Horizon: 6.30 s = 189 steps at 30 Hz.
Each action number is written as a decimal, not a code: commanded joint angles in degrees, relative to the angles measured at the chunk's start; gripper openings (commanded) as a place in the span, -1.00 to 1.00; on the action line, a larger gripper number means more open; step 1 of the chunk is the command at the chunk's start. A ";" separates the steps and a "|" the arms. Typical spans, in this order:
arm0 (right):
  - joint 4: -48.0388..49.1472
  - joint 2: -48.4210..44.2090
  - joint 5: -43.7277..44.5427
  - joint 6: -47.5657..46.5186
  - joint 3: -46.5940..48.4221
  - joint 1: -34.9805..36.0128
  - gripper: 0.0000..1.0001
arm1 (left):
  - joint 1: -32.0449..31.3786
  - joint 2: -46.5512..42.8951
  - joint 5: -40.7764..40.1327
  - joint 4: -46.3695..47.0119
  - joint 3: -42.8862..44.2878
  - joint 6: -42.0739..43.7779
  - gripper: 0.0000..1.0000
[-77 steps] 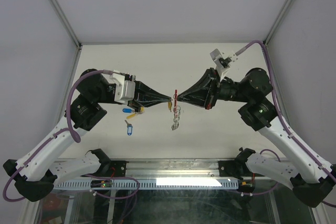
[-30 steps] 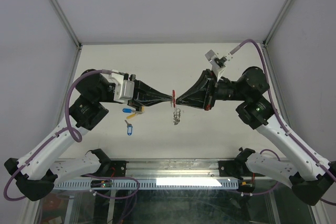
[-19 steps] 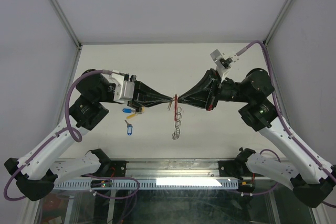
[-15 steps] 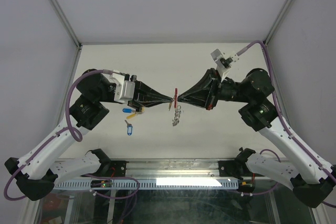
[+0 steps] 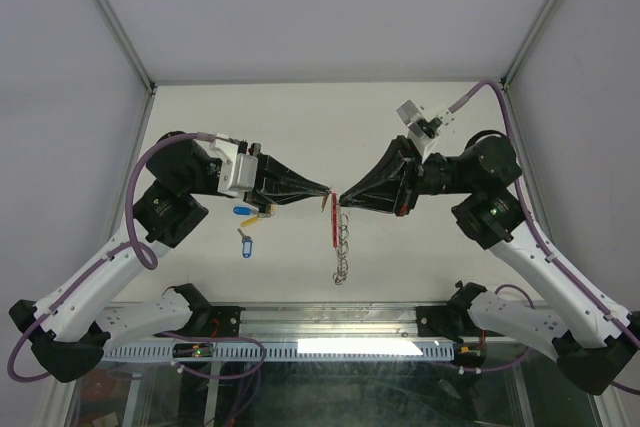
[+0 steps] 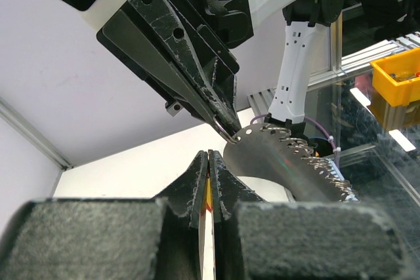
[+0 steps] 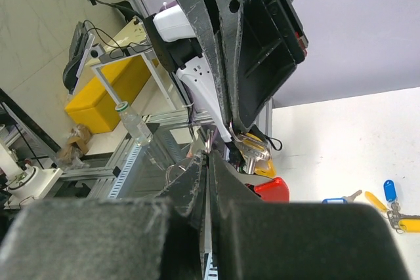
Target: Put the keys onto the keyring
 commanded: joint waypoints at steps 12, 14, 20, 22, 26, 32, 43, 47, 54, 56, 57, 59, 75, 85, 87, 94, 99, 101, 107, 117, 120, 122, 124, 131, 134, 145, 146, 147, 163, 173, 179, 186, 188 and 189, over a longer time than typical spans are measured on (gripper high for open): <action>0.42 1.76 1.14 -1.49 1.58 -0.08 -1.00 | -0.73 0.70 1.95 1.88 0.70 -1.16 -1.00; 0.21 1.68 1.59 -1.59 1.54 -0.14 -1.00 | -0.73 0.70 1.97 1.89 0.62 -1.20 -1.00; -1.05 1.18 2.87 -2.45 1.28 -0.09 -1.00 | -0.73 0.62 2.07 1.97 0.53 -1.18 -1.00; -1.68 1.03 3.36 -2.89 1.27 -0.09 -1.00 | -0.75 0.61 2.12 2.05 0.45 -1.23 -1.00; -2.60 1.06 3.50 -3.07 1.34 -0.12 -1.00 | -0.75 0.66 2.12 2.04 0.45 -1.21 -1.00; -2.55 0.86 4.11 -3.27 1.42 -0.05 -1.00 | -0.73 0.71 2.32 2.06 0.47 -1.26 -1.00; -2.74 -0.96 8.03 -3.54 0.76 -0.17 -1.00 | -0.73 0.25 2.18 2.06 0.10 -1.27 -1.00; -3.06 -1.25 8.74 -3.73 0.67 -0.15 -1.00 | -0.73 0.17 2.09 2.07 0.01 -1.34 -1.00; -3.12 -1.83 9.94 -3.78 0.49 -0.11 -1.00 | -0.73 0.17 2.23 2.14 0.09 -1.26 -1.00; -3.19 -1.96 10.30 -3.81 0.42 -0.17 -1.00 | -0.73 0.21 2.22 2.12 0.05 -1.26 -1.00; -3.22 -2.09 10.57 -3.81 0.32 -0.11 -1.00 | -0.73 0.20 2.23 2.13 0.01 -1.26 -1.00; -3.30 -2.27 11.02 -3.89 0.35 -0.12 -1.00 | -0.74 0.26 2.22 2.14 0.01 -1.26 -1.00; -3.50 -4.05 14.48 -4.43 0.18 -0.26 -1.00 | -0.73 0.52 2.31 2.12 0.10 -1.17 -1.00; -2.46 -4.40 15.09 -3.49 0.29 -0.25 -1.00 | -0.73 1.04 2.31 2.04 0.16 -1.26 -1.00; -2.43 -4.25 15.05 -3.31 0.43 -0.22 -1.00 | -0.76 1.22 2.28 1.90 0.26 -1.17 -1.00; -1.96 -3.85 15.44 -1.87 0.88 -0.26 -1.00 | -0.77 1.60 2.29 1.24 0.28 -0.71 -1.00; -1.55 -3.97 15.96 -0.86 0.85 -0.26 -1.00 | -0.73 1.48 2.05 0.77 0.10 -0.47 -1.00; -1.44 -3.98 16.16 -0.38 0.76 -0.26 -1.00 | -0.73 1.40 1.90 0.67 -0.06 -0.39 -1.00; -1.09 -4.23 17.36 1.02 0.42 -0.21 -1.00 | -0.74 1.66 1.58 0.07 0.00 0.01 -1.00; -0.12 -5.37 20.50 3.39 -0.66 -0.22 -1.00 | -0.83 2.15 0.65 -0.31 -0.34 0.62 -1.00; -0.04 -5.60 21.14 3.89 -1.08 -0.26 -1.00 | -0.90 2.20 0.27 -0.31 -0.43 0.65 -1.00; -0.04 -5.65 21.63 4.15 -1.31 -0.24 -1.00 | -0.92 2.12 -0.10 -0.46 -0.51 0.80 -1.00; -0.20 -5.62 21.97 4.42 -1.44 -0.26 -1.00 | -0.93 2.19 -0.39 -0.65 -0.52 0.93 -1.00; 1.22 -6.06 23.51 5.20 -3.05 -0.24 -1.00 | -1.21 2.28 -1.11 -0.80 -0.54 1.09 -1.00; 3.47 -6.58 24.78 5.63 -4.60 -0.20 -1.00 | -1.32 2.37 -1.72 -0.63 -0.36 1.11 -1.00; 17.89 -9.54 24.88 3.45 -11.55 -0.20 -1.00 | -1.46 1.35 -1.87 6.09 -2.30 -3.44 -0.53; 18.25 -9.63 24.34 2.65 -11.63 -0.23 -1.00 | -1.46 1.20 -1.87 7.00 -2.56 -4.22 -0.51; 18.31 -9.68 23.65 1.73 -11.64 -0.23 -1.00 | -1.48 1.04 -2.13 7.96 -2.84 -4.97 -0.49; 14.11 -9.07 18.55 -7.46 -8.88 -0.25 -1.00 | -1.70 0.79 -10.24 33.08 -11.07 -22.62 -0.25; 13.01 -8.45 18.95 -8.65 -7.96 -0.21 -1.00 | -3.99 3.87 -11.53 33.55 -10.95 -22.72 -0.60; 13.07 -8.93 18.92 -8.67 -8.12 -0.23 -1.00 | -4.33 3.83 -12.74 33.53 -11.54 -22.31 -0.57; 13.13 -9.83 19.10 -8.99 -8.70 -0.21 -1.00 | -4.36 2.88 -13.81 34.46 -12.40 -22.10 -0.48; 13.08 -10.02 19.09 -9.08 -8.74 -0.22 -1.00 | -4.46 2.58 -14.30 34.95 -12.63 -22.15 -0.46; 13.08 -10.08 19.14 -9.14 -8.81 -0.20 -1.00 | -4.41 2.47 -14.58 35.12 -12.74 -22.03 -0.45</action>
